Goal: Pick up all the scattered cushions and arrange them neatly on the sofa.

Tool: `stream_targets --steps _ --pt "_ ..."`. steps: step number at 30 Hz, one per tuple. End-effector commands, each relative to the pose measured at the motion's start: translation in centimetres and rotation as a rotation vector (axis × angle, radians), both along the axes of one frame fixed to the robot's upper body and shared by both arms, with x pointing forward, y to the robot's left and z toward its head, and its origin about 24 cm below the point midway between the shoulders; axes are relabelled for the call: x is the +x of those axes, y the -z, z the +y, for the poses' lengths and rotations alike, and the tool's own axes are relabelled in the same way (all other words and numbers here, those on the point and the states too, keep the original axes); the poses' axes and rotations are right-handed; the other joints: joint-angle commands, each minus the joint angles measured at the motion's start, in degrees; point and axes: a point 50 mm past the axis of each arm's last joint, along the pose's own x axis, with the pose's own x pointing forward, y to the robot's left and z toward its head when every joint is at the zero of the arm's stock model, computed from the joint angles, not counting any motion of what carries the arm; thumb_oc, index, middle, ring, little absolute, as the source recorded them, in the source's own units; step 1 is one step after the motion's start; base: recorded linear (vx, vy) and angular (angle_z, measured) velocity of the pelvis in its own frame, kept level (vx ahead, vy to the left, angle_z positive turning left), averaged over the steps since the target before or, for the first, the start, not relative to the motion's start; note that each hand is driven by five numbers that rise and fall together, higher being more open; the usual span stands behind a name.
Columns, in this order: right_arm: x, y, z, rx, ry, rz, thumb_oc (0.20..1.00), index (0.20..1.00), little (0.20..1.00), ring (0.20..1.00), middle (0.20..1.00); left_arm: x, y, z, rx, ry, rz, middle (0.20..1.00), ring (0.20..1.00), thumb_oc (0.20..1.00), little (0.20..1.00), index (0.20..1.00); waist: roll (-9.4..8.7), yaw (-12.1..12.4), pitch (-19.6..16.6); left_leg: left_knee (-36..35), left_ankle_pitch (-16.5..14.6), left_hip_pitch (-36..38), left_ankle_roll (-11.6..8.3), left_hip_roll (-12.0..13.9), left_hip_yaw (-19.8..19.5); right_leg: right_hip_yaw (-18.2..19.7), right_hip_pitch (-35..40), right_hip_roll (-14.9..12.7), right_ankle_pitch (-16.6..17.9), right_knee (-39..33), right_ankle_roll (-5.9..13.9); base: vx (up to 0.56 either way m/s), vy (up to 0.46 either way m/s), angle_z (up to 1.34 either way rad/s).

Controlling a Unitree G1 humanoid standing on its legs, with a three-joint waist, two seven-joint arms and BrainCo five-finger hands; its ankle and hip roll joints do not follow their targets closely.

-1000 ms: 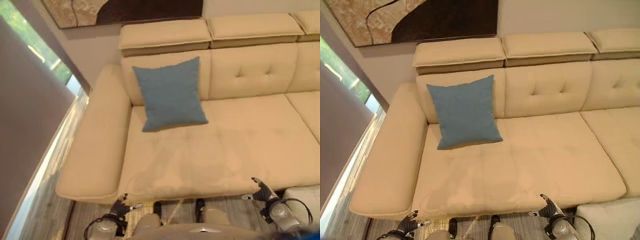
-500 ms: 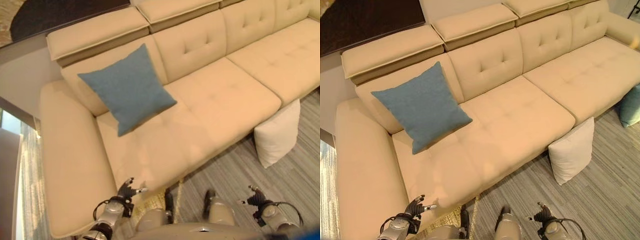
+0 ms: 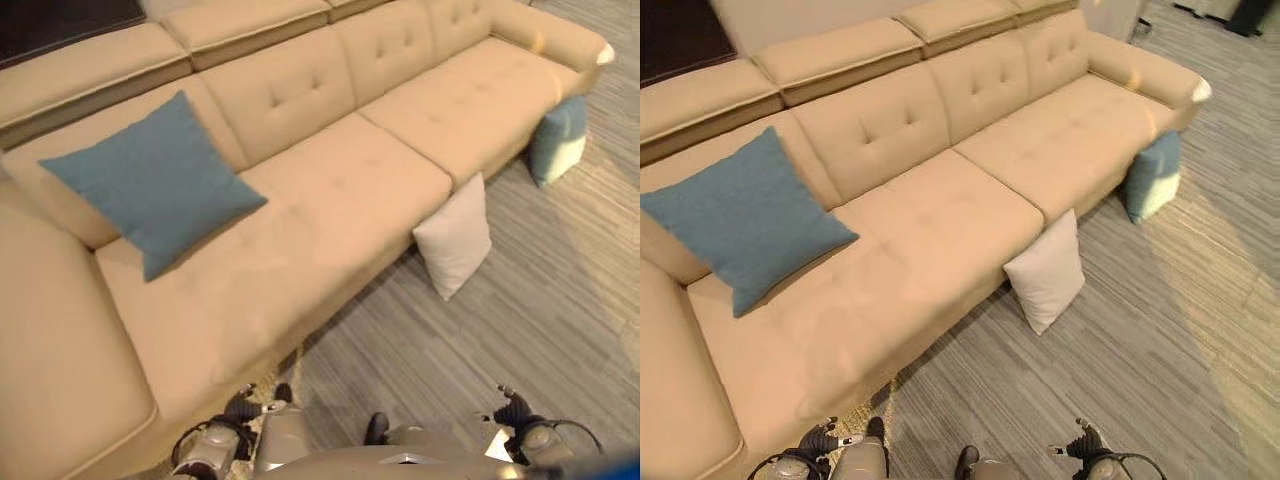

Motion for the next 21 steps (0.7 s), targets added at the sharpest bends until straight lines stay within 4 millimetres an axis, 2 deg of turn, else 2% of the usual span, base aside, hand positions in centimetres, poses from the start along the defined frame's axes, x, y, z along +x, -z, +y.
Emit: stream_targets --steps 1,3,7,8,10,13,14,19,21 --pt "1.0 -0.4 -0.1 0.002 0.031 -0.043 1.0 1.0 1.0 1.0 1.0 2.1 -0.8 -0.8 -0.012 0.0 -0.088 1.0 1.0 1.0 1.0 1.0 -0.77 -0.2 1.6 2.4 -10.4 0.1 4.34 -4.4 -2.1 3.3 2.6 -1.3 5.3 -8.1 8.04 -0.07 0.225 -0.57" --pt "0.7 -0.3 -0.4 -0.003 0.07 -0.036 1.0 1.0 1.0 1.0 1.0 2.8 -1.1 -0.8 -0.005 -0.001 -0.11 1.0 1.0 1.0 1.0 1.0 -0.28 -1.4 1.4 -1.2 -10.0 1.5 5.32 -5.0 -0.8 5.7 -1.8 -2.2 7.1 -6.2 9.59 -0.11 0.242 -0.87" --pt "1.0 -0.3 -0.1 0.008 0.09 -0.045 1.0 1.0 1.0 1.0 1.0 3.2 -1.5 -0.1 0.019 -0.016 -0.136 1.0 1.0 1.0 1.0 1.0 -0.37 -1.0 2.2 -4.1 -9.2 2.0 6.24 -4.8 2.3 6.1 -5.4 -3.6 9.6 -5.4 11.1 -0.16 0.139 -1.0" --pt "1.2 -0.2 0.1 0.021 0.115 -0.05 1.0 1.0 1.0 1.0 1.0 3.8 -1.9 0.6 0.038 -0.029 -0.157 1.0 1.0 1.0 1.0 1.0 -0.06 0.3 3.4 -5.1 -8.7 2.1 6.7 -3.6 4.5 0.4 -6.7 -6.0 9.7 -3.5 11.16 -0.26 0.137 -1.59" --pt "0.8 -0.1 0.0 0.028 0.154 -0.042 1.0 1.0 1.0 1.0 1.0 3.7 -2.0 1.0 0.048 -0.038 -0.155 1.0 1.0 1.0 1.0 1.0 0.61 1.3 3.4 -6.1 -7.7 2.1 6.87 -2.4 6.3 -7.0 -5.2 -8.6 8.0 -1.8 10.26 -0.16 0.083 -1.58" --pt "-0.1 0.2 -0.5 0.025 0.188 -0.015 1.0 1.0 1.0 1.0 1.0 3.5 -2.0 1.4 0.059 -0.03 -0.145 1.0 1.0 1.0 1.0 1.0 0.76 1.0 3.0 -6.9 -6.9 3.0 7.32 -2.0 7.5 -6.9 -3.7 -8.3 6.3 1.3 9.54 -0.08 0.05 -0.8" --pt "-1.3 0.3 -1.4 0.02 0.253 0.001 1.0 1.0 1.0 1.0 1.0 3.4 -1.9 1.4 0.072 0.0 -0.132 1.0 1.0 1.0 1.0 1.0 0.57 1.3 1.6 -7.8 -6.2 3.1 7.03 -2.0 9.5 -6.6 0.5 -7.9 5.3 0.3 10.31 -0.09 0.016 -0.39" --pt "-2.3 0.3 -2.1 0.015 0.315 0.011 1.0 1.0 1.0 1.0 1.0 3.2 -1.7 1.0 0.08 0.042 -0.116 1.0 1.0 1.0 1.0 1.0 0.69 1.6 0.3 -8.6 -5.6 3.2 6.18 -1.8 10.8 -6.7 2.6 -6.8 5.2 -5.4 10.66 -0.03 -0.055 -0.24" --pt "-2.5 0.2 -2.4 0.01 0.319 0.01 1.0 1.0 1.0 1.0 1.0 3.3 -1.6 0.8 0.073 0.049 -0.114 1.0 1.0 1.0 1.0 1.0 1.01 0.6 -0.1 -8.6 -5.4 3.6 5.74 -1.3 10.7 -6.2 3.5 -6.1 5.8 -7.4 10.54 0.01 -0.11 -0.16"
